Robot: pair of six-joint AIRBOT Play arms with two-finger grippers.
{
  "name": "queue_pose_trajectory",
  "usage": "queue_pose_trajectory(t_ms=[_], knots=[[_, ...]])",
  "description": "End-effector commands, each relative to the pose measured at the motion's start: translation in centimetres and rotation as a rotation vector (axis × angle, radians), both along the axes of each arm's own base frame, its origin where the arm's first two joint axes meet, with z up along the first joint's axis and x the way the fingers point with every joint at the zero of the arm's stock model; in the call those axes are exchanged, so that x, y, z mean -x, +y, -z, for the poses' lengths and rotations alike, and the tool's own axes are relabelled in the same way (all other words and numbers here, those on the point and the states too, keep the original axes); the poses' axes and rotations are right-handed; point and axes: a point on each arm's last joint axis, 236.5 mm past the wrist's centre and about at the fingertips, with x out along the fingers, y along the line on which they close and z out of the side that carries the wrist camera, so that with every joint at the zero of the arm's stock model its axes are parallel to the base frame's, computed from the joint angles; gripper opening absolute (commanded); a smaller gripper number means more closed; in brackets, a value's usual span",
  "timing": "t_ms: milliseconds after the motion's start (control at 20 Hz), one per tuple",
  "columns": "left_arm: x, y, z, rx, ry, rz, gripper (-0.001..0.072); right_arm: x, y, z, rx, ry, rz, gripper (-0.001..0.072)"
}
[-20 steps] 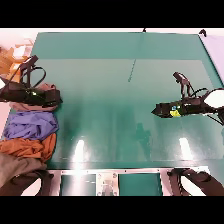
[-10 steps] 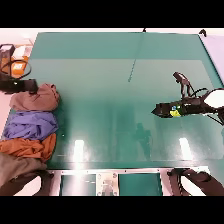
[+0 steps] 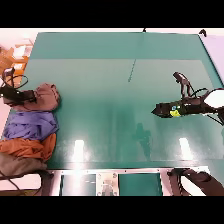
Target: Fold the shirts.
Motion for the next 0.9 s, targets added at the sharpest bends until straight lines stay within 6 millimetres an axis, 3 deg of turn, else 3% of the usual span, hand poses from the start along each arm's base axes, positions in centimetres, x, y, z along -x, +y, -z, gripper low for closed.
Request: queue_pose_trajectory(t_ms=[0,50,100,150,200,300,400,450,550,650,750,850], knots=[[-2.2,-1.1,1.9,0.087,-0.059,-0.017,0.0696,0.0,0.0,0.0,-0.001,-0.002,0.000,0.0049],[-2.5,-0.9,1.8,0.080,-0.073,-0.019,0.0478,0.0,0.0,0.0,0.000,-0.002,0.000,0.0050],[-2.5,-0.9,1.8,0.076,-0.071,-0.011,0.0088,0.0,0.0,0.0,0.000,-0.002,0.000,0.0050],[-2.4,-0.9,1.8,0.070,-0.068,0.006,0.0021,0.0,0.0,0.0,0.000,-0.002,0.000,0.0050],[-2.4,-1.1,1.5,0.078,-0.066,0.007,0.0021,0.0,0.0,0.0,0.000,-0.002,0.000,0.0050],[-3.6,-2.5,-1.3,0.120,-0.079,0.041,0.0020,0.0,0.0,0.0,0.000,-0.002,0.000,0.0050],[-5.3,-5.8,-6.3,0.145,-0.116,0.157,0.0019,-0.1,0.0,0.0,-0.001,-0.003,0.001,0.0050],[-6.2,-8.4,-9.8,0.136,-0.165,0.226,0.0019,-0.3,0.0,-0.1,-0.001,-0.011,0.004,0.0050],[-7.3,-15.4,-17.0,0.155,-0.310,0.370,0.0019,-0.3,0.0,-0.1,-0.001,-0.012,0.005,0.0050],[-6.4,-23.4,-22.8,0.241,-0.428,0.497,0.0020,-0.8,-0.3,-0.6,-0.001,-0.031,0.017,0.0050],[-4.0,-30.5,-25.4,0.349,-0.451,0.602,0.0020,-1.5,-1.0,-2.1,-0.003,-0.051,0.032,0.0050],[-1.2,-36.9,-25.4,0.430,-0.419,0.712,0.0020,-2.2,-2.3,-4.4,-0.002,-0.075,0.060,0.0053]])
